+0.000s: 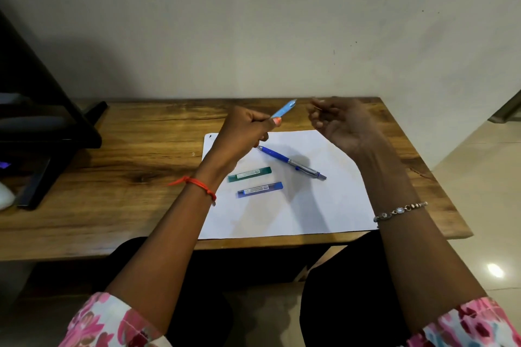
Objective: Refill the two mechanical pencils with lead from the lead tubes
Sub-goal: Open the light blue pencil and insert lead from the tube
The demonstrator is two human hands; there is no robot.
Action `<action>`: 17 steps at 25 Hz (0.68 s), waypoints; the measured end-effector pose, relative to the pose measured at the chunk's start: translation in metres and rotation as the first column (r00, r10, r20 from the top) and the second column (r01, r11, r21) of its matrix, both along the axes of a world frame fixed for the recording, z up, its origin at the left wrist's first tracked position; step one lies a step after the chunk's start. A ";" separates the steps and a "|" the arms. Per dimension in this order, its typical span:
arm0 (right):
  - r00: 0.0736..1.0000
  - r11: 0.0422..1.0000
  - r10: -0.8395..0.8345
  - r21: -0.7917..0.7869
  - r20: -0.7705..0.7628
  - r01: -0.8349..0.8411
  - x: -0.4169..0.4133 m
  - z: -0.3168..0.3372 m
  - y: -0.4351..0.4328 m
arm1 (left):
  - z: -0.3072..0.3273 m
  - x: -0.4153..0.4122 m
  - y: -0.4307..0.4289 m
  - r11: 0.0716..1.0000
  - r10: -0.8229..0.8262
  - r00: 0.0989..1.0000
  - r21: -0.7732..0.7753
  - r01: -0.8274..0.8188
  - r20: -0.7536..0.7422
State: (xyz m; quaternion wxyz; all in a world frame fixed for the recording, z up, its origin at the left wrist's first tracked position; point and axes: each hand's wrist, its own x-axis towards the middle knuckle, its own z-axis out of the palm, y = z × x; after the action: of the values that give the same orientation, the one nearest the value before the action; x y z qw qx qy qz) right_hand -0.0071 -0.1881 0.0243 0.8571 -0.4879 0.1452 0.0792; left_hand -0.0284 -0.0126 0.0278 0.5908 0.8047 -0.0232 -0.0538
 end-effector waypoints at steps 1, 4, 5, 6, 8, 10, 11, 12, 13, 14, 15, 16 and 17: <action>0.999 0.999 0.038 -0.038 0.014 -0.038 0.001 0.001 0.002 | 0.000 0.000 -0.001 1.000 -0.007 1.000 0.010 0.007 -0.004; 0.993 0.984 0.104 -0.154 0.061 -0.094 0.001 -0.003 0.010 | -0.002 -0.001 -0.001 1.000 -0.010 1.000 0.025 0.010 -0.015; 0.992 0.980 0.104 -0.180 0.073 -0.089 0.001 -0.005 0.012 | -0.003 -0.001 -0.001 0.999 -0.011 1.000 0.030 0.012 -0.018; 0.992 0.975 0.095 -0.207 0.084 -0.076 0.002 -0.006 0.013 | -0.003 -0.001 -0.002 0.999 -0.015 1.000 0.036 0.015 -0.023; 0.994 0.969 0.061 -0.242 0.087 -0.038 0.003 -0.007 0.011 | -0.003 -0.002 -0.003 0.999 -0.023 0.999 0.040 0.024 -0.039; 0.998 0.975 0.015 -0.223 0.066 0.000 0.005 -0.007 0.011 | -0.003 -0.002 -0.006 0.999 -0.029 0.998 0.029 0.030 -0.051; 0.999 0.979 -0.007 -0.203 0.048 0.017 0.005 -0.008 0.012 | -0.002 -0.002 -0.008 0.999 -0.030 0.998 0.027 0.032 -0.056; 0.999 0.983 -0.029 -0.181 0.028 0.034 0.006 -0.009 0.013 | -0.002 -0.002 -0.010 0.999 -0.029 0.998 0.030 0.031 -0.062; 0.998 0.986 -0.058 -0.158 0.009 0.058 0.007 -0.010 0.013 | -0.003 -0.003 -0.012 0.999 -0.025 0.997 0.035 0.028 -0.072; 0.996 0.987 -0.094 -0.132 -0.006 0.093 0.009 -0.011 0.010 | -0.003 -0.003 -0.013 0.999 -0.020 0.996 0.042 0.024 -0.087; 0.990 0.985 -0.139 -0.108 -0.015 0.137 0.011 -0.012 0.004 | -0.005 -0.003 -0.013 0.999 -0.016 0.994 0.047 0.021 -0.109; 0.984 0.979 -0.180 -0.105 -0.017 0.177 0.013 -0.013 -0.004 | -0.006 -0.004 -0.010 0.999 -0.011 0.991 0.048 0.018 -0.134; 0.980 0.971 -0.197 -0.139 -0.010 0.194 0.014 -0.013 -0.011 | -0.008 -0.004 -0.006 0.999 -0.003 0.988 0.046 0.011 -0.157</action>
State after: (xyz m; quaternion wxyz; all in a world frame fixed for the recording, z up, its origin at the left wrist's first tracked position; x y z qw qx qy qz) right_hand 0.0066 -0.1990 0.0117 0.8234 -0.5280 0.2079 -0.0098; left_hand -0.0323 -0.0190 0.0202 0.5718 0.8113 0.0219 -0.1197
